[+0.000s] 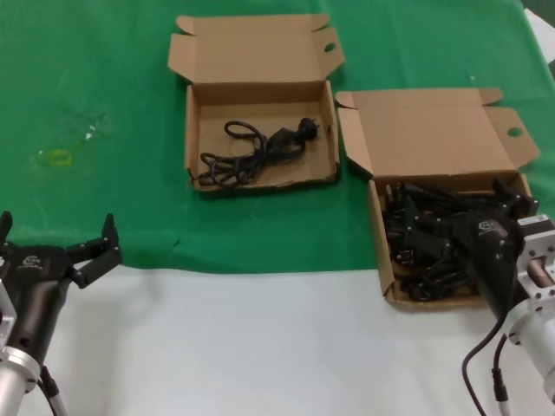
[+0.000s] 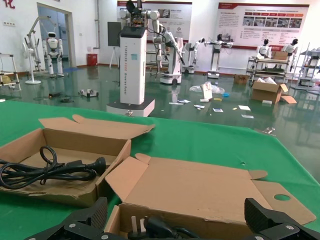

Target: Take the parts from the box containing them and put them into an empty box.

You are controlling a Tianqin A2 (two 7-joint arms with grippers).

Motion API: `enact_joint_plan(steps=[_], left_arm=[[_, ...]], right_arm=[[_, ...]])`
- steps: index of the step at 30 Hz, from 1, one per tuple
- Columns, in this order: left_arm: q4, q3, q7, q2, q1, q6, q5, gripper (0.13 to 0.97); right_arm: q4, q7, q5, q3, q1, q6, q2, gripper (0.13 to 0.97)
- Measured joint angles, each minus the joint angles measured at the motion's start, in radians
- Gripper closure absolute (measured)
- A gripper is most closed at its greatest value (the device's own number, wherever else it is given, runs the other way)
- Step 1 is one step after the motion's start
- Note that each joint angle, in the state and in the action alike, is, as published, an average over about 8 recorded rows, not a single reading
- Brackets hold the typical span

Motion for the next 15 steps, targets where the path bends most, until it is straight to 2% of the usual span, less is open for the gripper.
enact_joint_plan(steps=[15], left_arm=[[0.000,0.000,0.000,0.000,0.000,0.000,0.000,0.132]], right_arm=[[0.000,0.000,0.000,0.000,0.000,0.000,0.000,0.129]])
